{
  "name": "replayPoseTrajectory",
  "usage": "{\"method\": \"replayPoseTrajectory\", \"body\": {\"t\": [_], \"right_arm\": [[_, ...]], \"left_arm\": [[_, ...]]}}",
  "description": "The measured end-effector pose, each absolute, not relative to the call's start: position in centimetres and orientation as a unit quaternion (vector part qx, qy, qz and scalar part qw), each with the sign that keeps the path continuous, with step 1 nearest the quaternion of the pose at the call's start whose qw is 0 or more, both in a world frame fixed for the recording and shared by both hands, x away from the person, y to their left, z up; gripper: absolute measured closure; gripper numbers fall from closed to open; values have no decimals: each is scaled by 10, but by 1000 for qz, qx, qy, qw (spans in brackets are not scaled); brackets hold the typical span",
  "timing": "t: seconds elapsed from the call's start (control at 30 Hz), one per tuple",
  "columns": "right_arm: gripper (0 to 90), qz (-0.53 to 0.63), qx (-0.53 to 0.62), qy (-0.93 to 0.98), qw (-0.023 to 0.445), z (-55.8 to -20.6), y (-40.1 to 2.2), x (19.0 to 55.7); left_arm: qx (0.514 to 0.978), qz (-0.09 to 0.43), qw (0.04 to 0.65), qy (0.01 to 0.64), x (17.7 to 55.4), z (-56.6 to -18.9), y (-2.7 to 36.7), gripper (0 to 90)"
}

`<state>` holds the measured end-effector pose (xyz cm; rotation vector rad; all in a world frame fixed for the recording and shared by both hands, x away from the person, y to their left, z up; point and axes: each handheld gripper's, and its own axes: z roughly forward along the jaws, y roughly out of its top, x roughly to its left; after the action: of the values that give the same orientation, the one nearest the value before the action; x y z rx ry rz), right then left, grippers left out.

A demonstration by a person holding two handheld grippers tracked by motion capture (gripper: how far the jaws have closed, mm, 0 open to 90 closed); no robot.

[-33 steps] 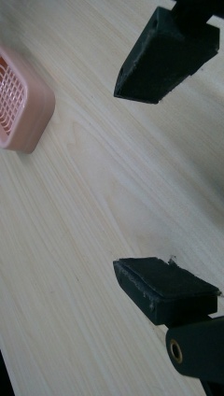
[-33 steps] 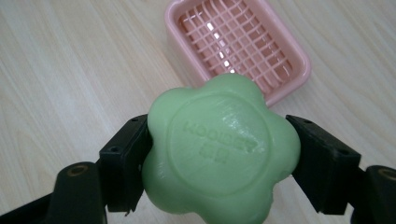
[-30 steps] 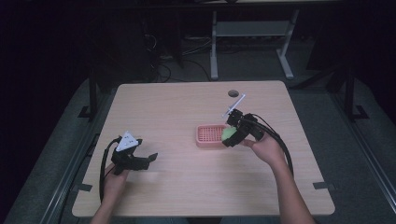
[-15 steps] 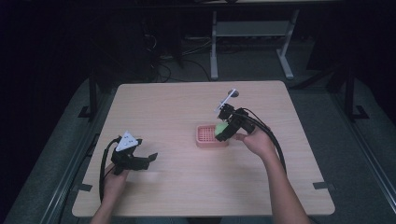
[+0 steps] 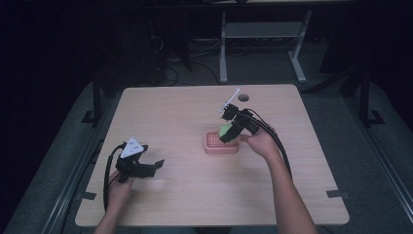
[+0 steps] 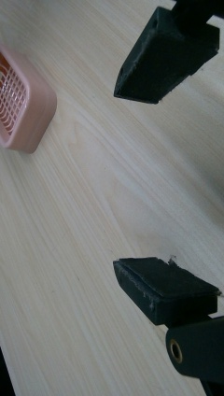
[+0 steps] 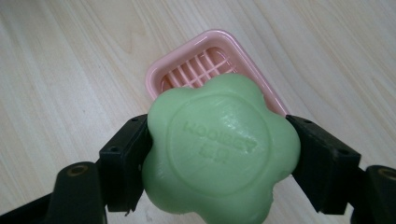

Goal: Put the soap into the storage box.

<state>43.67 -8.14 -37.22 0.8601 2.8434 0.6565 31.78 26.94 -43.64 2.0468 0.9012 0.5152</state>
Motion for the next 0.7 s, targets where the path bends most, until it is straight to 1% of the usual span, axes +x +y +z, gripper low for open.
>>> {"method": "replayPoseTrajectory", "body": {"t": [0.27,0.7], "right_arm": [[259,213,284,934,46,-374,-73,445],[259,197,292,935,38,-390,-66,458]], "left_arm": [[812,205,412,359,317,-436,269,144],[813,204,412,358,318,-436,270,144]]}}
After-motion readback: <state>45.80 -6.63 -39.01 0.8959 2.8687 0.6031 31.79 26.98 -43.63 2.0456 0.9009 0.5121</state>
